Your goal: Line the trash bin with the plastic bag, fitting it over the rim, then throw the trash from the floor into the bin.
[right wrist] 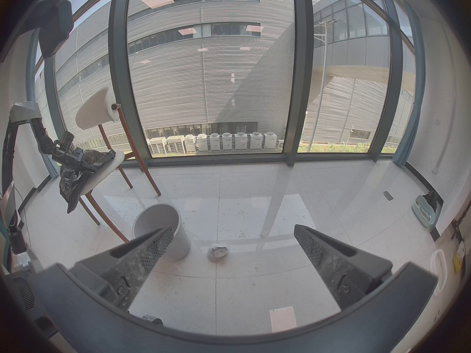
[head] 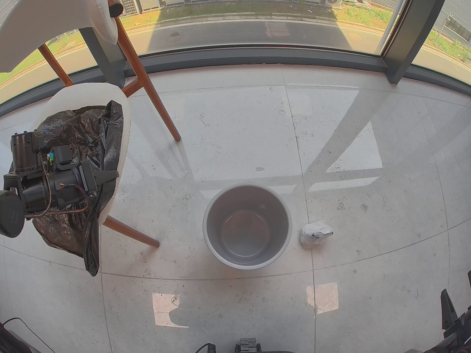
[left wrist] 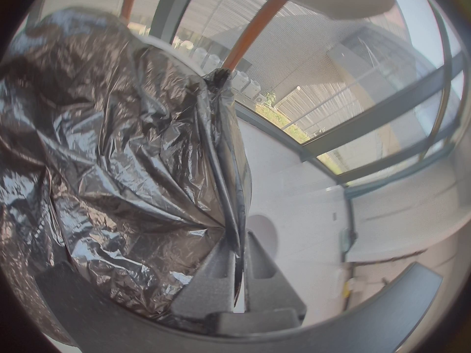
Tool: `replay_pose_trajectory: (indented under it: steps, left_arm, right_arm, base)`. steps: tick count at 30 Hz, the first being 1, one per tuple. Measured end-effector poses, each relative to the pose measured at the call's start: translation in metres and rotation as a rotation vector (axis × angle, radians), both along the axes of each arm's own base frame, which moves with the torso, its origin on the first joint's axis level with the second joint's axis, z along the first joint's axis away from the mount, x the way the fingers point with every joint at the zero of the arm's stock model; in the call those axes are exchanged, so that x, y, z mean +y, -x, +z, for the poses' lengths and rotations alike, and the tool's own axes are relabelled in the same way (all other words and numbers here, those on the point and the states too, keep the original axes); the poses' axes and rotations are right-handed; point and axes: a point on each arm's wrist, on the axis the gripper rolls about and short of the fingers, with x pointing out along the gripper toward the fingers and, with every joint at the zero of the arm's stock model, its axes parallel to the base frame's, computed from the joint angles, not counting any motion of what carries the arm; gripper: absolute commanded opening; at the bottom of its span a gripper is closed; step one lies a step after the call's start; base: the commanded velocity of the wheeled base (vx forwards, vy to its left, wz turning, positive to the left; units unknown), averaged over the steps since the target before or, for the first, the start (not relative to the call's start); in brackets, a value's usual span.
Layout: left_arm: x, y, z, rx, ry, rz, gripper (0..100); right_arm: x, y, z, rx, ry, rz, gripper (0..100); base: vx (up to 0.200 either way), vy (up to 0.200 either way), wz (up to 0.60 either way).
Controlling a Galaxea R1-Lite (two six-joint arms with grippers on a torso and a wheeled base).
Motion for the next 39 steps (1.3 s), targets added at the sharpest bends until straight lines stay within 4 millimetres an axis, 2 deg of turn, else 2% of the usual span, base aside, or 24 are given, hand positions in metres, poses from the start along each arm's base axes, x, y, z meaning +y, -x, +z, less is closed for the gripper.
replay_pose_trajectory:
  steps: [4, 10, 15, 24, 31, 39]
  left_arm:
    - [0.004, 0.002, 0.000, 0.081, 0.164, -0.058, 0]
    - [0.006, 0.006, 0.002, 0.154, 0.296, -0.125, 0]
    - [0.002, 0.023, 0.008, 0.176, 0.351, -0.204, 0]
    - [-0.022, 0.071, 0.015, 0.210, 0.407, -0.436, 0]
    - [-0.046, 0.091, 0.028, 0.286, 0.476, -0.544, 0]
    - [-0.071, 0.106, 0.033, 0.310, 0.466, -0.696, 0]
  right_arm:
    - [0.000, 0.000, 0.000, 0.000, 0.000, 0.000, 100]
    - [0.000, 0.000, 0.000, 0.000, 0.000, 0.000, 100]
    - [0.000, 0.000, 0.000, 0.000, 0.000, 0.000, 100]
    - [0.000, 0.000, 0.000, 0.000, 0.000, 0.000, 100]
    - [0.000, 0.000, 0.000, 0.000, 0.001, 0.000, 100]
    - [0.000, 0.000, 0.000, 0.000, 0.001, 0.000, 100]
  base:
    - [0.000, 0.000, 0.00]
    - [0.000, 0.000, 0.00]
    - [0.000, 0.000, 0.00]
    - [0.000, 0.000, 0.00]
    - [0.000, 0.000, 0.00]
    - [0.000, 0.000, 0.00]
